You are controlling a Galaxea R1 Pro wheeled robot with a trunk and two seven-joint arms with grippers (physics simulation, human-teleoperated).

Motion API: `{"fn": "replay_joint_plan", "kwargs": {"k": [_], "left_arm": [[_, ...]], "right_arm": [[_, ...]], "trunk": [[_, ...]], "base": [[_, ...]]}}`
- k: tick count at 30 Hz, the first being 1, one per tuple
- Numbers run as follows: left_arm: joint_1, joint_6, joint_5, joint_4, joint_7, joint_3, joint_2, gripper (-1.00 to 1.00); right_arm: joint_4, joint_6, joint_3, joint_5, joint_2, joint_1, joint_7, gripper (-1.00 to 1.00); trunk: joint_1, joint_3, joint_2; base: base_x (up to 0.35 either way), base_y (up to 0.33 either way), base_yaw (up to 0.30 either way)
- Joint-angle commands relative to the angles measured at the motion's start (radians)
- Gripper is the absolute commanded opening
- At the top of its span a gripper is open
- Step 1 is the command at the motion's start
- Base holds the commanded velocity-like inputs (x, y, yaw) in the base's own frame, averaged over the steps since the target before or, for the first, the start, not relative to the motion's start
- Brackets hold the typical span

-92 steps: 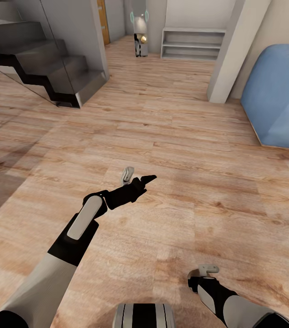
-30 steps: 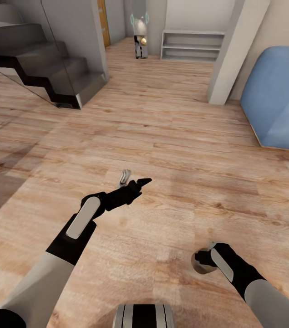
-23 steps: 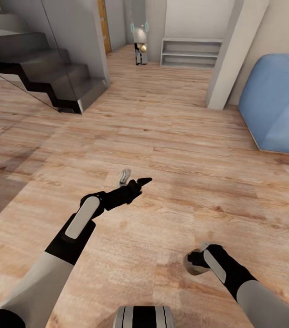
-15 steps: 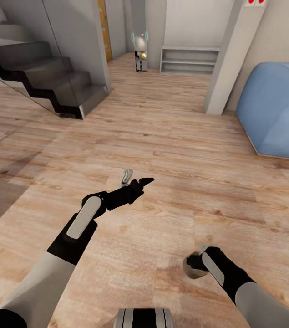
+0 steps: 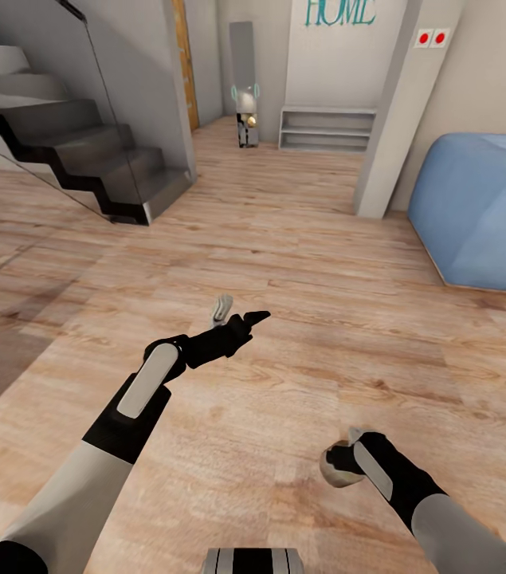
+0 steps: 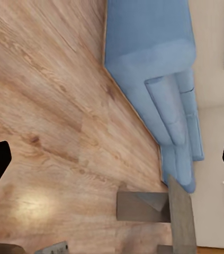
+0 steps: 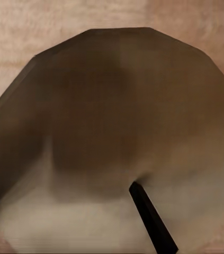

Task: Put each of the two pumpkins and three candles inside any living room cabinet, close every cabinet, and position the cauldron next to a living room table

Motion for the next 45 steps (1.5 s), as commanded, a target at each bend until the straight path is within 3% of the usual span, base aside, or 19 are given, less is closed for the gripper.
{"fn": "replay_joint_plan", "kwargs": {"k": [1, 16, 27, 45], "left_arm": [[0.0, 0.0, 0.0, 0.0, 0.0, 0.0, 0.0, 1.0], [0.0, 0.0, 0.0, -0.002, -0.001, -0.001, -0.003, 1.0], [0.0, 0.0, 0.0, -0.002, -0.001, -0.001, -0.004, 1.0], [0.0, 0.0, 0.0, 0.0, 0.0, -0.001, -0.014, 1.0]], "right_arm": [[0.0, -0.002, 0.0, -0.008, 0.0, 0.0, -0.001, -1.0], [0.003, -0.029, 0.0, -0.009, 0.001, 0.001, 0.0, -1.0], [0.004, -0.033, 0.0, -0.01, 0.001, 0.001, 0.0, -1.0], [0.003, -0.033, -0.001, -0.008, 0.0, 0.002, 0.0, -1.0]], "trunk": [[0.0, 0.004, 0.0], [-0.007, 0.062, 0.004], [-0.048, 0.097, 0.079], [-0.117, 0.153, 0.205]], "base": [[0.0, 0.0, 0.0], [0.0, 0.0, 0.0], [0.0, 0.0, -0.018], [0.0, 0.0, -0.267]]}}
